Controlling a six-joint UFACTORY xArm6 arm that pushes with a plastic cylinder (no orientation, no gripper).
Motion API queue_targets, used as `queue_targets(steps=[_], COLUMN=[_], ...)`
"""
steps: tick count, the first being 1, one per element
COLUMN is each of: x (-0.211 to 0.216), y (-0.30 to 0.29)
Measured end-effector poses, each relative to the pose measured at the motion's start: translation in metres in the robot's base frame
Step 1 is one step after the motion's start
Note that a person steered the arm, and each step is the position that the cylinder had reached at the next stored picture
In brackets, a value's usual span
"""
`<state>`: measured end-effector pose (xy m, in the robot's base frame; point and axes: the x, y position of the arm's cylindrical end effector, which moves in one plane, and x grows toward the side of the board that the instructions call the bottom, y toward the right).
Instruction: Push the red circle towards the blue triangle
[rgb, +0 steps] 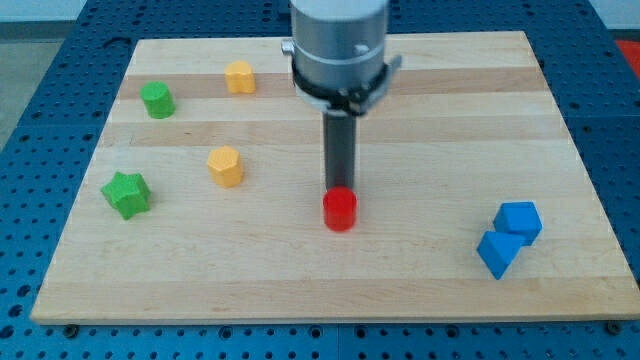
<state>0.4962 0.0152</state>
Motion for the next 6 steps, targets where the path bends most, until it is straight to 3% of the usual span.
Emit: queue_targets(steps=[1, 4, 5, 6], x=[0.027, 0.041, 0.046, 0.046], y=[0.018, -0.066, -0.047, 0.025])
